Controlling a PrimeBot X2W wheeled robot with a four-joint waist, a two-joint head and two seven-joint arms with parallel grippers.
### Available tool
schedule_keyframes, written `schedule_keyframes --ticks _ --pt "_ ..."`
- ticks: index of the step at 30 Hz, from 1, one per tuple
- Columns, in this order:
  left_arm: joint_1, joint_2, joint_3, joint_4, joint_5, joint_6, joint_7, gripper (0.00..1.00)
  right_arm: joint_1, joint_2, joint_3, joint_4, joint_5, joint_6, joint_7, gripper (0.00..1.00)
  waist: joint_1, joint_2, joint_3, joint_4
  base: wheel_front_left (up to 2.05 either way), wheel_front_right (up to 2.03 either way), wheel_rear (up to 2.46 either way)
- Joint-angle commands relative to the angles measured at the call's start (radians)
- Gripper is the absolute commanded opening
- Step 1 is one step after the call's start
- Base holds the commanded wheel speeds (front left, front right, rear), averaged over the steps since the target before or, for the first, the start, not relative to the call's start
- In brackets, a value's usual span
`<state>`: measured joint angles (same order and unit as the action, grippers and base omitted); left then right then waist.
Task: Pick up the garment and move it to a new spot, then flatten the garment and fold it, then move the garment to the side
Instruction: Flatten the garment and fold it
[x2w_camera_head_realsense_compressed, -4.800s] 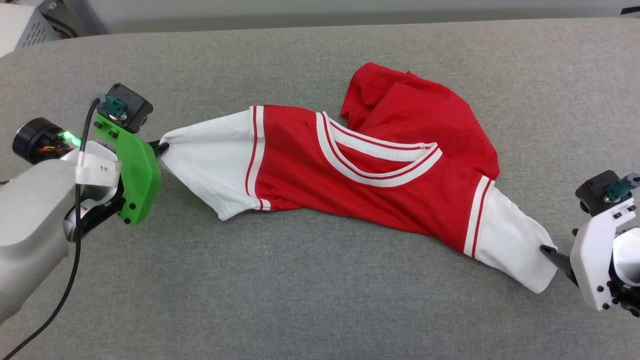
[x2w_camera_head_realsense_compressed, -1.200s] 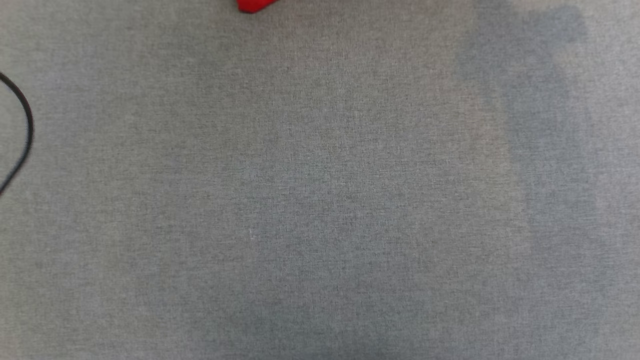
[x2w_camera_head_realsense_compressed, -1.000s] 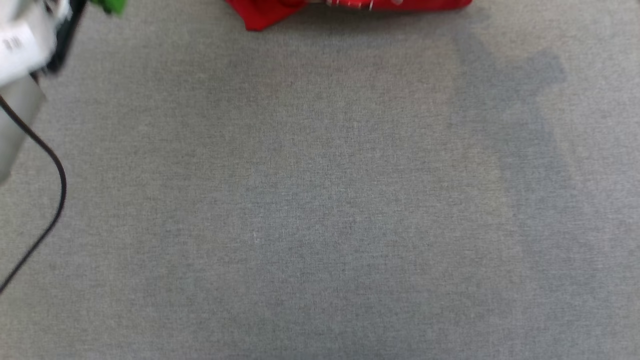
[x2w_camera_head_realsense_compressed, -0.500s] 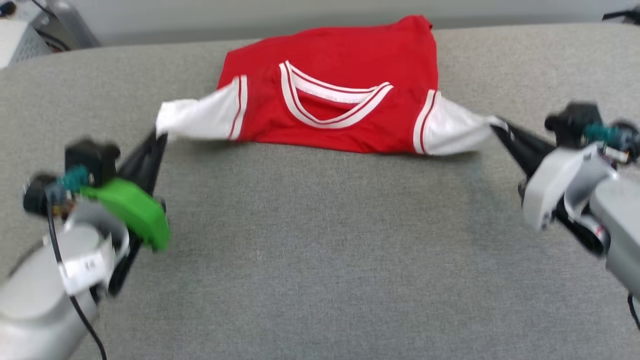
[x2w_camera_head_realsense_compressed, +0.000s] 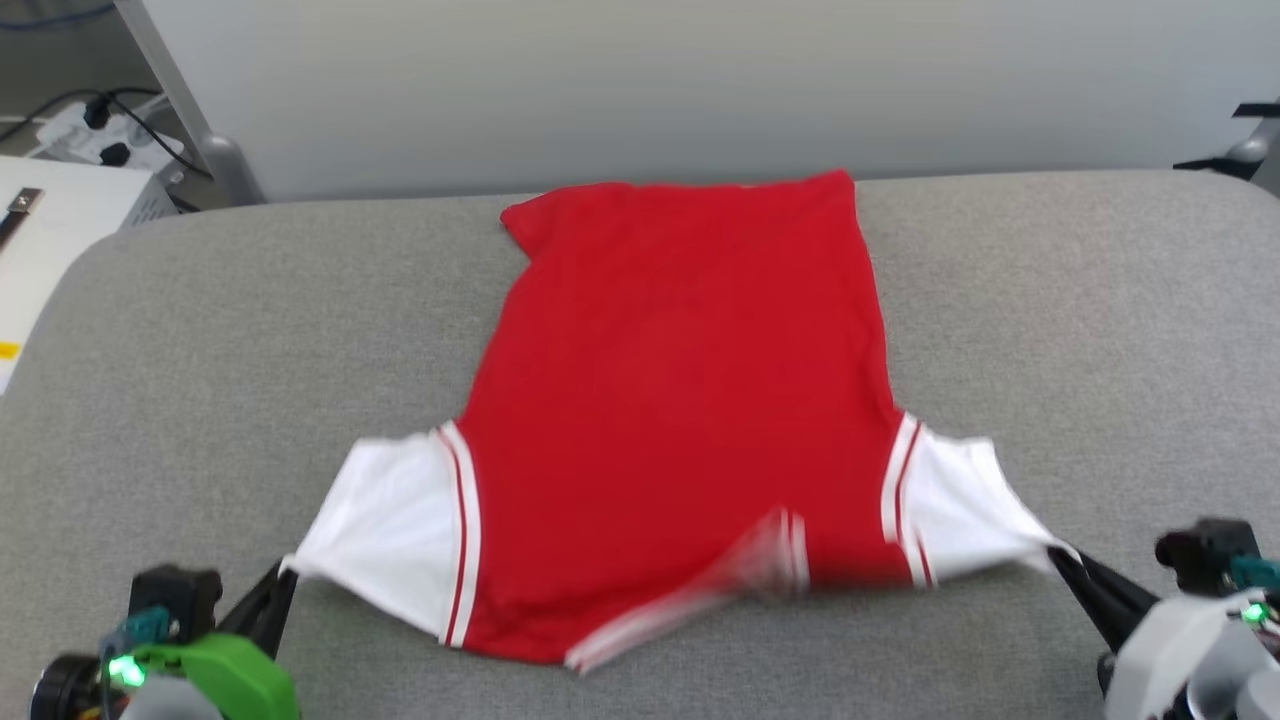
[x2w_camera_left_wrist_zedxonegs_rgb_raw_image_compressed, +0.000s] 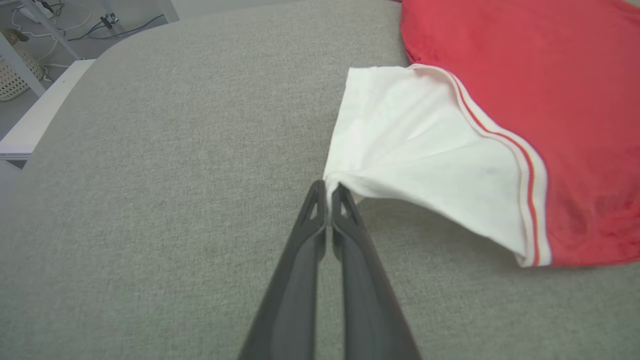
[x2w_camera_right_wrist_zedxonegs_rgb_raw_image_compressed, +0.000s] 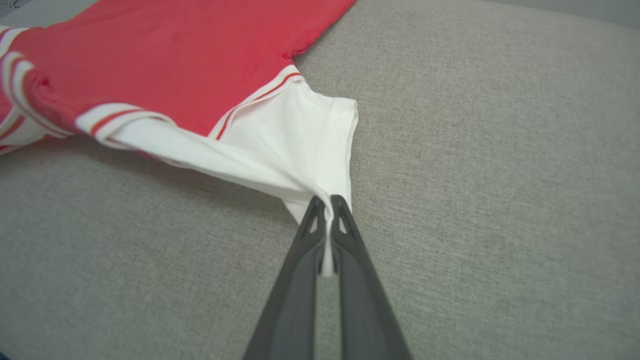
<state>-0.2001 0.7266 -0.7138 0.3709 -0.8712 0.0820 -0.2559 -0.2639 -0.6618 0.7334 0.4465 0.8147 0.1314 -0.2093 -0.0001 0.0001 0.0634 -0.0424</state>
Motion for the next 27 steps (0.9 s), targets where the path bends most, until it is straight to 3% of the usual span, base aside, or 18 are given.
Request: schedule_keyframes --ticks 1,14,20,21,22,27 --pt "0.039 0.005 0.01 0.009 0.006 -0.002 -0.006 0.0 0.047 -0.001 -0.031 -0.011 -0.011 -0.001 0.005 0.0 0.0001 -0.0001 -0.034 0.005 0.0 0.0 0.0" --pt "0.229 -0.021 0.065 0.054 0.018 -0.019 -0.006 0.0 0.485 0.088 -0.375 -0.193 -0.112 -0.001 0.156 0.0 0.0001 -0.0001 -0.062 0.013 0.0 0.0 0.0" --pt "0.237 -0.04 0.084 0.054 0.043 -0.025 -0.006 0.0 0.566 0.156 -0.497 -0.287 -0.173 -0.001 0.241 0.0 0.0001 -0.0001 -0.058 0.02 0.0 0.0 0.0" --pt "0.236 -0.044 0.088 0.051 0.048 -0.027 -0.006 0.0 0.568 0.166 -0.511 -0.3 -0.185 -0.001 0.253 0.59 0.0001 -0.0001 -0.057 0.021 0.0 0.0 0.0" --pt "0.234 -0.049 0.096 0.046 0.056 -0.028 -0.006 0.0 0.567 0.176 -0.526 -0.317 -0.203 -0.001 0.267 1.0 0.0001 -0.0001 -0.055 0.021 0.0 0.0 0.0" --pt "0.211 -0.079 0.127 0.019 0.094 -0.041 -0.006 0.0 0.544 0.214 -0.595 -0.408 -0.246 -0.001 0.309 1.0 0.0001 -0.0001 -0.036 0.033 0.0 0.0 0.0"
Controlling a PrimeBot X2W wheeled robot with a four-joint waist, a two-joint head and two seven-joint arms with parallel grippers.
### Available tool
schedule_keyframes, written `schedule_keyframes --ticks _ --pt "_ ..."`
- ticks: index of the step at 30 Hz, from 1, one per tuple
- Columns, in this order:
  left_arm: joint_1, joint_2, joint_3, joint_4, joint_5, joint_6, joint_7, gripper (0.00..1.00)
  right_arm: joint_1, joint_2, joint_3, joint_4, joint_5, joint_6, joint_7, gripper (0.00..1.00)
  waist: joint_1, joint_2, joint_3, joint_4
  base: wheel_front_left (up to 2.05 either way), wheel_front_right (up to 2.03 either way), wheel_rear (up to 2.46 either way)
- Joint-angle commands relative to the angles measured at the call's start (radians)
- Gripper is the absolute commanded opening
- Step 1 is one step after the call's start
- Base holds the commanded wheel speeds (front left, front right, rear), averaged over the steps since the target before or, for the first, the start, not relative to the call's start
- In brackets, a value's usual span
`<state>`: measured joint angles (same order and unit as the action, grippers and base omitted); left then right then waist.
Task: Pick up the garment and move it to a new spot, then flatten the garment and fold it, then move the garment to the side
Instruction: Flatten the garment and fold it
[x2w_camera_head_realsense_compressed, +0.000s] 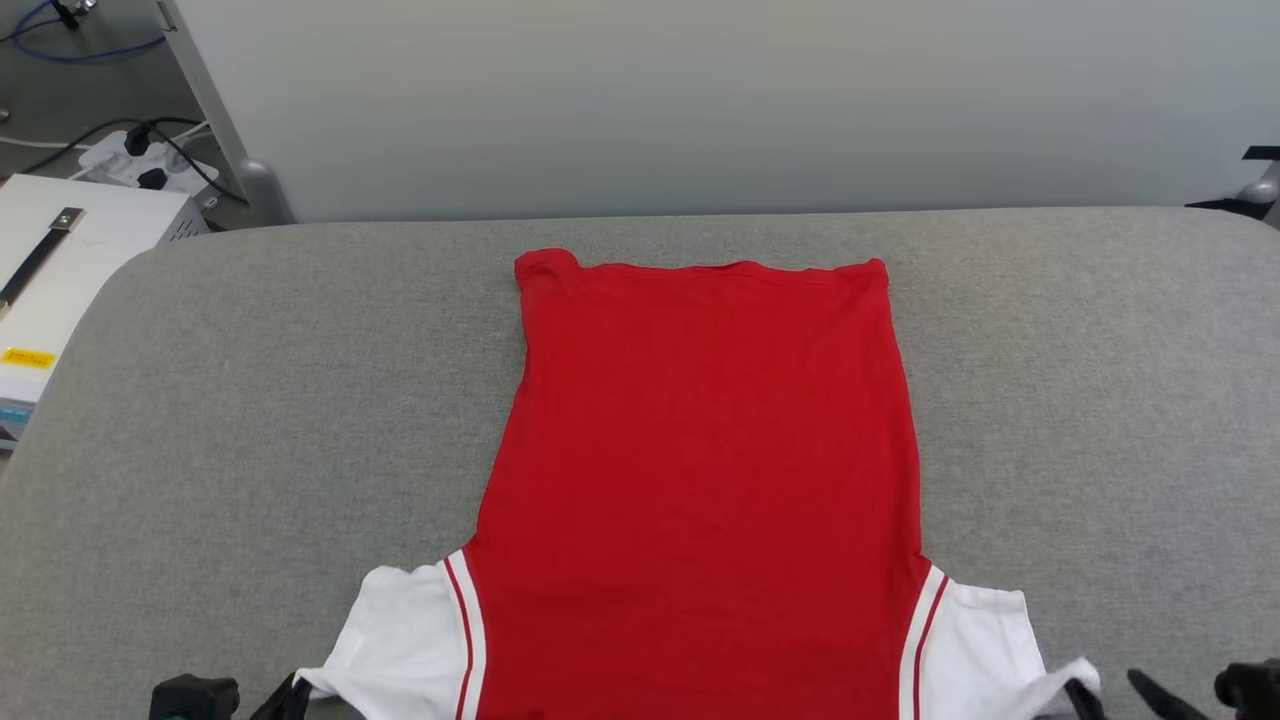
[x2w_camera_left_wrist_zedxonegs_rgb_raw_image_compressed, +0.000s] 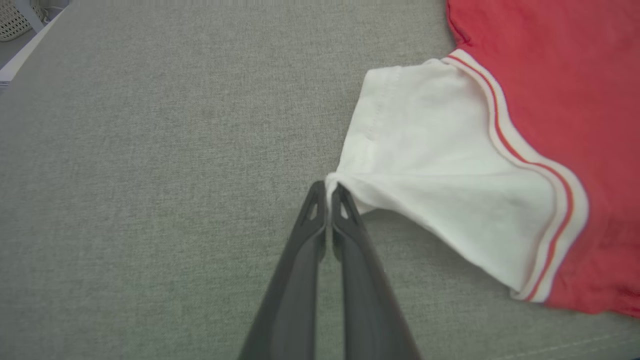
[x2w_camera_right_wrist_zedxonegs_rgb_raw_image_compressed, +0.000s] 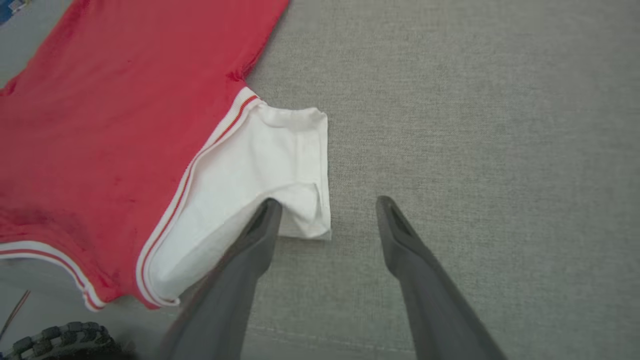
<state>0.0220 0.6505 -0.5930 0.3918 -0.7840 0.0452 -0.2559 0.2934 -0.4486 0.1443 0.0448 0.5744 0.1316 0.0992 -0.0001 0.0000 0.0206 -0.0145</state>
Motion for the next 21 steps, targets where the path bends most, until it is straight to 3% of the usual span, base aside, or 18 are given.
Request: schedule_keyframes --ticks 1,6,11,15,21 --pt "-0.016 -0.008 0.01 -0.009 0.019 -0.006 -0.006 0.0 -0.022 0.008 -0.032 -0.035 -0.005 -0.001 0.007 1.0 0.0001 0.0 0.014 0.008 0.0 0.0 0.0" --pt "-0.038 -0.036 0.047 -0.063 0.064 0.0 -0.006 0.0 -0.105 0.013 -0.164 -0.18 0.014 -0.001 0.036 1.0 0.0001 0.0 0.059 0.029 0.0 0.0 0.0" --pt "-0.106 -0.074 0.065 -0.134 0.104 0.005 -0.006 0.0 -0.302 -0.005 -0.288 -0.26 0.019 -0.001 0.079 1.0 0.0001 0.0 0.14 0.086 0.0 0.0 0.0" --pt "-0.166 -0.1 0.056 -0.178 0.139 0.022 -0.006 0.0 -0.509 -0.027 -0.297 -0.241 0.036 -0.001 0.15 1.0 0.0001 0.0 0.207 0.13 0.0 0.0 0.0" --pt "-0.226 -0.141 0.056 -0.23 0.174 0.041 -0.006 0.0 -0.823 -0.092 -0.208 -0.076 0.013 -0.001 0.315 1.0 0.0001 0.0 0.294 0.187 0.0 0.0 0.0"
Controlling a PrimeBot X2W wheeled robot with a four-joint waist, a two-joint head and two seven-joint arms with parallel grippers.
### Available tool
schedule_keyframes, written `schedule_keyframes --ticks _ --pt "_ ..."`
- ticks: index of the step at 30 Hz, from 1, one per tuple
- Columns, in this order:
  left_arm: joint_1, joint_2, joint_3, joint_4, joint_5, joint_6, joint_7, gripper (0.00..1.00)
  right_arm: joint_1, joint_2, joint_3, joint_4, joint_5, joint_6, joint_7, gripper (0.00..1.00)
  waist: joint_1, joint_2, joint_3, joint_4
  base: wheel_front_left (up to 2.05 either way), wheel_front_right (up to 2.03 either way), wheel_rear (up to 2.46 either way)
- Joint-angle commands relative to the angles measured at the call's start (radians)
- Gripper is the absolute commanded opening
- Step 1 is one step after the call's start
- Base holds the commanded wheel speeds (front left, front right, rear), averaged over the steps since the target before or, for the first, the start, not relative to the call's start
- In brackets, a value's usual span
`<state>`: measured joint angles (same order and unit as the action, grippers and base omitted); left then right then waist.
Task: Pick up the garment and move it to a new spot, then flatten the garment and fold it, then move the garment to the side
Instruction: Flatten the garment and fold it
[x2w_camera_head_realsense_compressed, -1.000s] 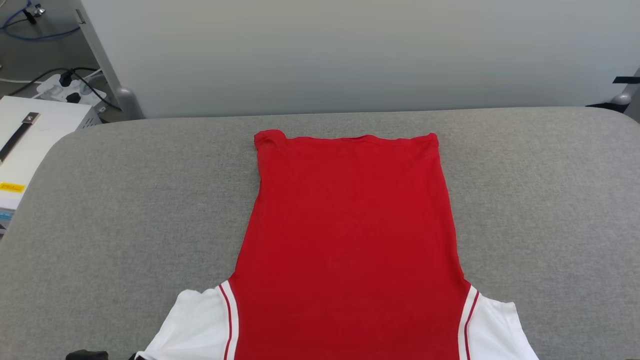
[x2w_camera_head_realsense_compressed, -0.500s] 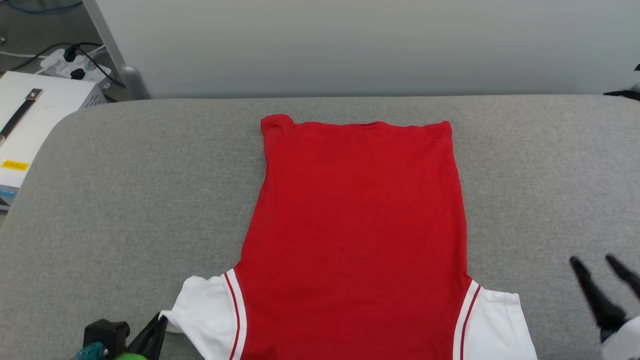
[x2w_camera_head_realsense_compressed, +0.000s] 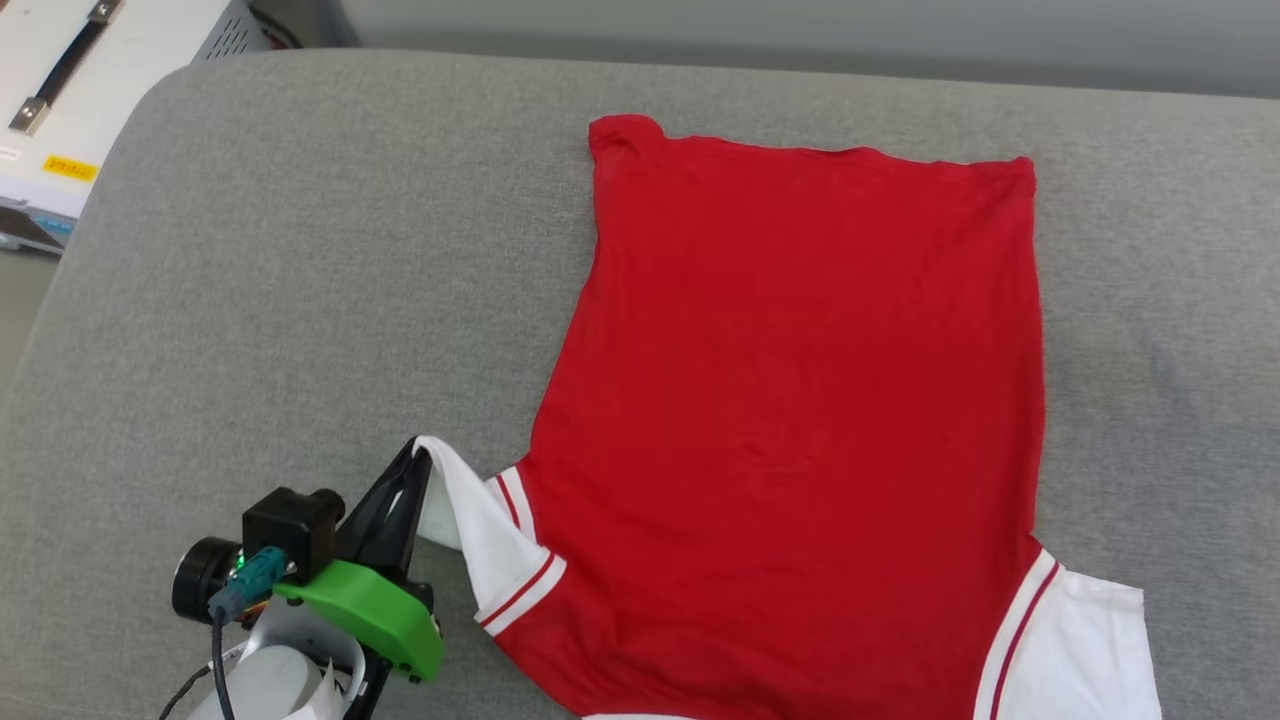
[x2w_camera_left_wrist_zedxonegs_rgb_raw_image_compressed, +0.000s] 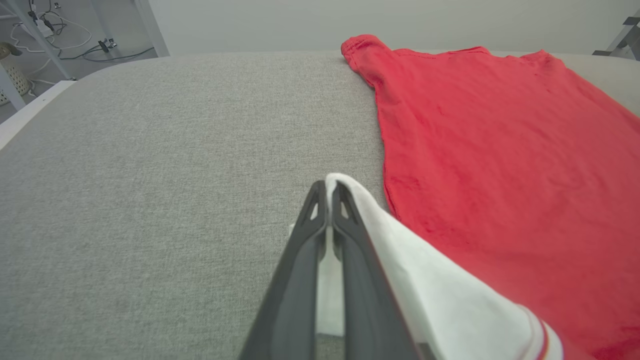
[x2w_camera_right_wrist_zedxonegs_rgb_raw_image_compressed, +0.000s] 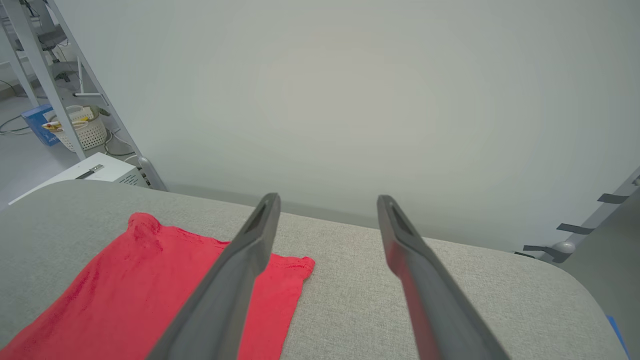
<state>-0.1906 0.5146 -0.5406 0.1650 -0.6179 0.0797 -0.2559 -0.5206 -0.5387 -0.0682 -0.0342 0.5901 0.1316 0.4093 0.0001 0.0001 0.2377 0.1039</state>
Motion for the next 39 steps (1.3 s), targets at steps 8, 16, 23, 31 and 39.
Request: schedule_keyframes --ticks 8,16,23,31,39 --pt "-0.056 -0.054 0.018 -0.051 0.058 0.01 -0.006 0.0 -0.324 -0.068 0.194 0.285 0.007 -0.001 0.363 1.0 -0.0001 -0.0001 0.181 0.119 0.0 0.0 0.0" --pt "-0.097 -0.103 0.034 -0.072 0.111 -0.009 -0.006 0.0 -0.519 -0.074 0.31 0.474 -0.028 -0.001 0.604 1.0 -0.0001 -0.0001 0.281 0.161 0.0 0.0 0.0" --pt "-0.12 -0.153 0.055 -0.066 0.144 -0.035 -0.006 0.0 -0.544 -0.048 0.367 0.572 -0.043 -0.001 0.597 1.0 -0.0001 -0.0001 0.341 0.187 0.0 0.0 0.0" --pt "-0.121 -0.191 0.087 -0.036 0.175 -0.064 -0.006 0.0 -0.458 -0.061 0.433 0.645 -0.019 -0.001 0.564 0.0 -0.0001 -0.0001 0.344 0.19 0.0 0.0 0.0" --pt "-0.085 -0.2 0.126 0.009 0.202 -0.077 -0.006 0.0 -0.48 -0.114 0.487 0.577 0.012 -0.001 0.405 0.0 -0.0001 -0.0001 0.261 0.158 0.0 0.0 0.0"
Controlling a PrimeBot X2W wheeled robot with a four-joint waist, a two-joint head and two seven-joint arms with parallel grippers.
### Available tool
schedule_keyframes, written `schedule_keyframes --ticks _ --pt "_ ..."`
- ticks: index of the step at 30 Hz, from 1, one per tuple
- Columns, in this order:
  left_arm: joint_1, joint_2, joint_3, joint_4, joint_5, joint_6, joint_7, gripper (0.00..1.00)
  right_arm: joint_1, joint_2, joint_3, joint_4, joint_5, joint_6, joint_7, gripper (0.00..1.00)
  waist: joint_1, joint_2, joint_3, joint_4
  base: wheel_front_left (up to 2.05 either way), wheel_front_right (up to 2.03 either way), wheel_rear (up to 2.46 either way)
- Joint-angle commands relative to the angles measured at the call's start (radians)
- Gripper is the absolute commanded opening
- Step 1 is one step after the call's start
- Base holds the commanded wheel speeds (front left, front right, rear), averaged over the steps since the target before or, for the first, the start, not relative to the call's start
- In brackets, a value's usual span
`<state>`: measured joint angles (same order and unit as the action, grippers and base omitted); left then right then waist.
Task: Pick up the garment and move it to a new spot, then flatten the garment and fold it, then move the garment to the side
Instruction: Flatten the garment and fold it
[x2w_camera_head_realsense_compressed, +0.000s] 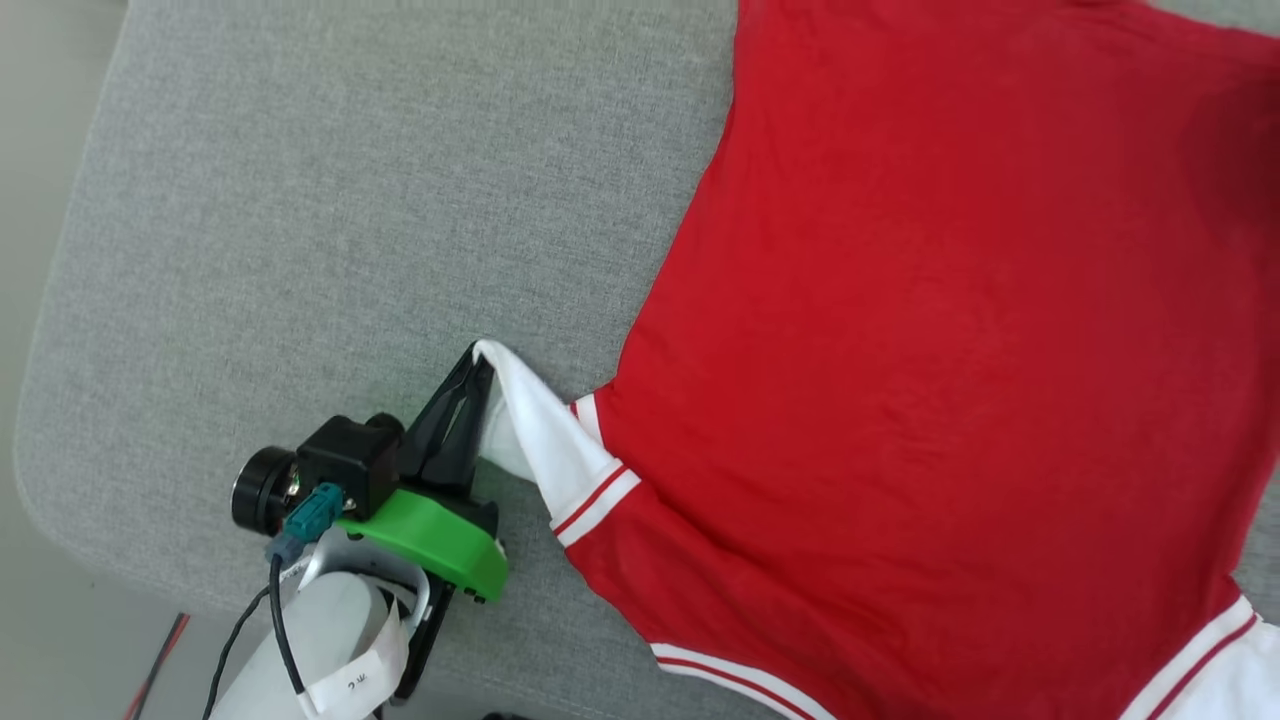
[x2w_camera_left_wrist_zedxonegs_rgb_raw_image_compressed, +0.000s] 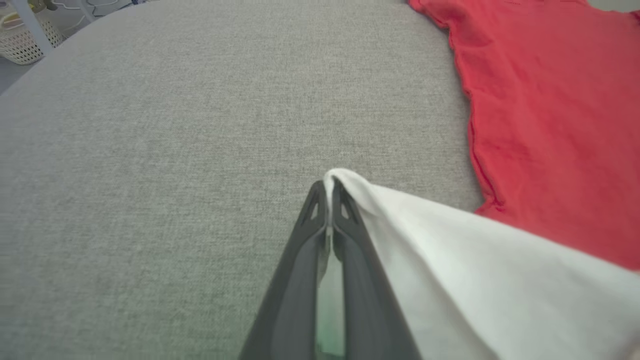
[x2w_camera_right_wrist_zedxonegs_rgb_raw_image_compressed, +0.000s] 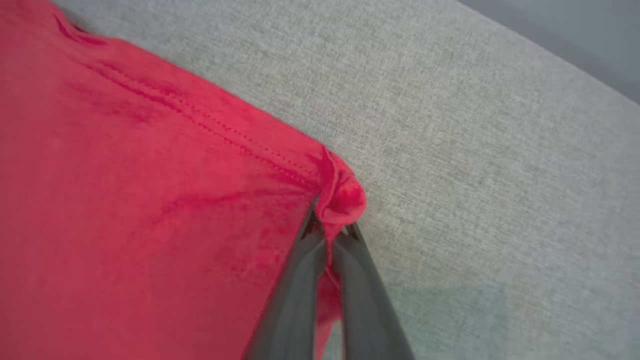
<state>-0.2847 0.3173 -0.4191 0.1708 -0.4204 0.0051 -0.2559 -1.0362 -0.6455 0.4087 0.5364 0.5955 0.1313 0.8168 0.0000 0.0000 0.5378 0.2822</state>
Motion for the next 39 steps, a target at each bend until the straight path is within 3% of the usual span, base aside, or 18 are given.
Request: schedule_keyframes --ticks 1,11,15,18,24,31,35,39 --pt "0.016 -0.003 0.01 0.007 0.005 -0.002 -0.006 0.0 0.039 -0.014 0.018 -0.007 0.016 -0.001 -0.023 0.0 0.0 0.0 -0.055 -0.027 0.0 0.0 0.0" --pt "0.132 0.002 0.065 0.049 -0.005 0.011 -0.006 0.0 0.247 -0.165 0.072 -0.22 0.127 -0.001 -0.202 0.0 0.0 0.0 -0.238 -0.097 0.0 0.0 0.0" --pt "0.193 0.012 0.093 0.051 -0.015 0.025 -0.006 0.0 0.417 -0.22 0.021 -0.324 0.153 -0.001 -0.244 0.0 0.0 0.0 -0.297 -0.133 0.0 0.0 0.0" --pt "0.236 0.019 0.114 0.043 -0.023 0.036 -0.006 0.0 0.544 -0.222 -0.051 -0.38 0.159 -0.001 -0.268 0.0 0.0 0.0 -0.328 -0.166 0.0 0.0 0.0" --pt "0.295 0.031 0.137 0.035 -0.034 0.049 -0.006 0.0 0.832 -0.145 -0.247 -0.463 0.118 -0.001 -0.288 0.0 0.0 0.0 -0.367 -0.21 0.0 0.0 0.0" --pt "0.325 0.045 0.142 0.036 -0.043 0.053 -0.004 0.0 1.177 0.021 -0.485 -0.587 0.057 -0.001 -0.221 0.0 0.0 0.0 -0.388 -0.241 0.0 0.0 0.0" --pt "0.329 0.049 0.141 0.042 -0.048 0.051 -0.003 0.0 1.321 0.12 -0.58 -0.622 0.036 -0.001 -0.177 0.0 0.0 0.0 -0.392 -0.246 0.0 0.0 0.0" --pt "0.328 0.051 0.14 0.052 -0.052 0.049 -0.003 0.0 1.41 0.191 -0.614 -0.604 0.027 -0.001 -0.148 0.0 0.0 0.0 -0.391 -0.25 0.0 0.0 0.0"
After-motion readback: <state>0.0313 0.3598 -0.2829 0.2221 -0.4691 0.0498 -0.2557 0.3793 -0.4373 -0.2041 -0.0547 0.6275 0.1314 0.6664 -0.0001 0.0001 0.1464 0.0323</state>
